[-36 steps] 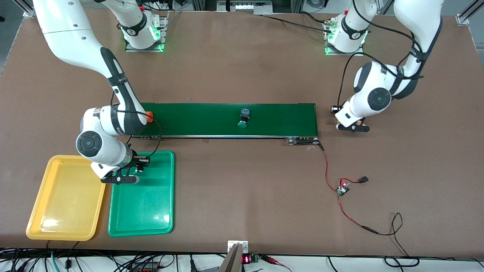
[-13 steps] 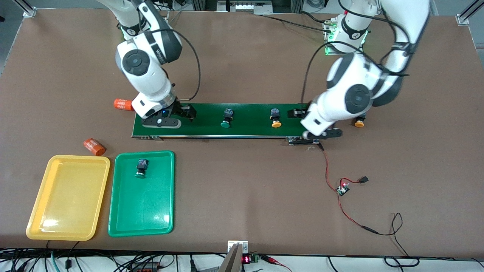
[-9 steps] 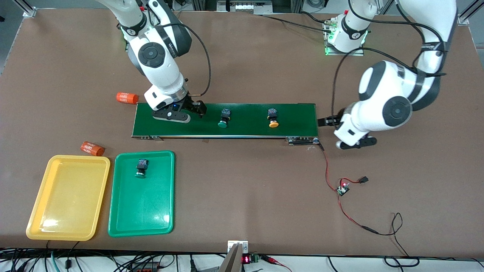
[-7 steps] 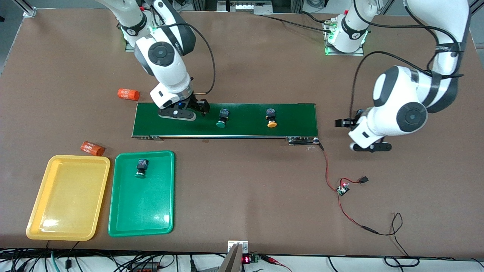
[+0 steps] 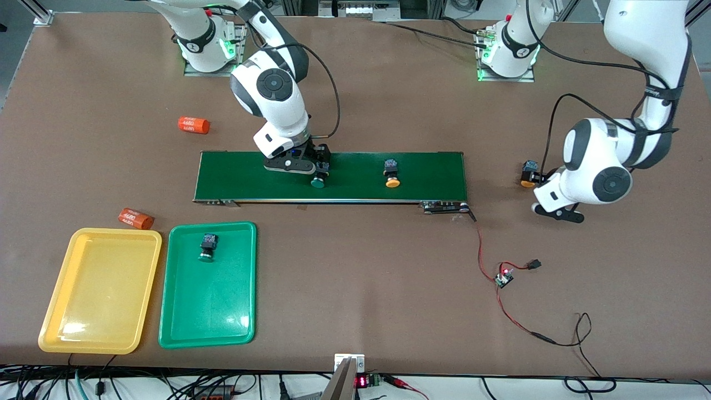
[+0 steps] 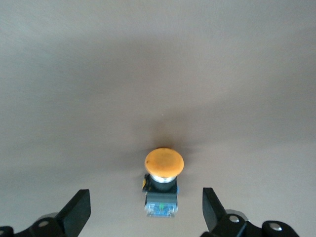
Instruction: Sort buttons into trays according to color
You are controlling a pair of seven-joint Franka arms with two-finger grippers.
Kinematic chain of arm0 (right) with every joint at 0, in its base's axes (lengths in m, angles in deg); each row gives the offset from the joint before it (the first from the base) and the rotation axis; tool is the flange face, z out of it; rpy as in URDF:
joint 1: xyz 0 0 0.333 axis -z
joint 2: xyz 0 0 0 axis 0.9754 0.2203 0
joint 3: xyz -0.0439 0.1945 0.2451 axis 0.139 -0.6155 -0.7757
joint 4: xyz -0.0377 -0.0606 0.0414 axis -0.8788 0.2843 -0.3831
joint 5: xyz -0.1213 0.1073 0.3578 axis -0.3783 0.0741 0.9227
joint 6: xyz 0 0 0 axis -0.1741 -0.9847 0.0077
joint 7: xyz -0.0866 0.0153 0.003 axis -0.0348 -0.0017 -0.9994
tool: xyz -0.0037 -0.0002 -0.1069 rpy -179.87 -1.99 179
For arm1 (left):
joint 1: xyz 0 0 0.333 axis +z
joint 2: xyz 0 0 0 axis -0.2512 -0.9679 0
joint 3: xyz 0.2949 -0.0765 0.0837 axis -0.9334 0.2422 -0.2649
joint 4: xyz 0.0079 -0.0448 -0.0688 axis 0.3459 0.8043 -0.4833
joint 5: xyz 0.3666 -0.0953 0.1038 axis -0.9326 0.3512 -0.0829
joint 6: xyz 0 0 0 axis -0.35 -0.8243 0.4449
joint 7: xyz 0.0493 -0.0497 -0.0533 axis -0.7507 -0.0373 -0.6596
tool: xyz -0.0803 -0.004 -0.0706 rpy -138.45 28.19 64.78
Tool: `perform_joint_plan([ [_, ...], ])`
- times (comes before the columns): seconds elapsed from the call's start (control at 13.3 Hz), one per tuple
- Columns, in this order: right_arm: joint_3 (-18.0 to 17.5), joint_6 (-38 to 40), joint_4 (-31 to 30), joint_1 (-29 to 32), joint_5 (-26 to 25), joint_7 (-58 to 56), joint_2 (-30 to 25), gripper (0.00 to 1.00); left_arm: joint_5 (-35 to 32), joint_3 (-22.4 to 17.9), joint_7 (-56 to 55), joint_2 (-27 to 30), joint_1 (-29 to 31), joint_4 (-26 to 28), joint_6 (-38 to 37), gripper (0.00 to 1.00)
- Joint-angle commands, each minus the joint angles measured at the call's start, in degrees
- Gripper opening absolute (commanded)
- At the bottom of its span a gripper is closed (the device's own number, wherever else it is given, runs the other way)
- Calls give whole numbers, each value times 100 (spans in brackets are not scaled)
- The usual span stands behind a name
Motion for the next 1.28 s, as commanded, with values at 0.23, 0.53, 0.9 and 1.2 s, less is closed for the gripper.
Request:
perform_joint_plan([
  [0.23,7,-291,202,28,-87,145,216,100,-118,-67,43,124,-61,850,863,100],
  [0.53,42,-590,193,46,-104,145,558,100,-126,-94,-18,-8,-78,833,776,41],
  [0.9,157,-714,193,63,-113,119,674,8,-57,-50,-27,158,-131,256,-266,19],
  [1.2,192,-102,525,344,-25,-21,349,0,469,441,-36,150,-228,-1292,-1702,21],
])
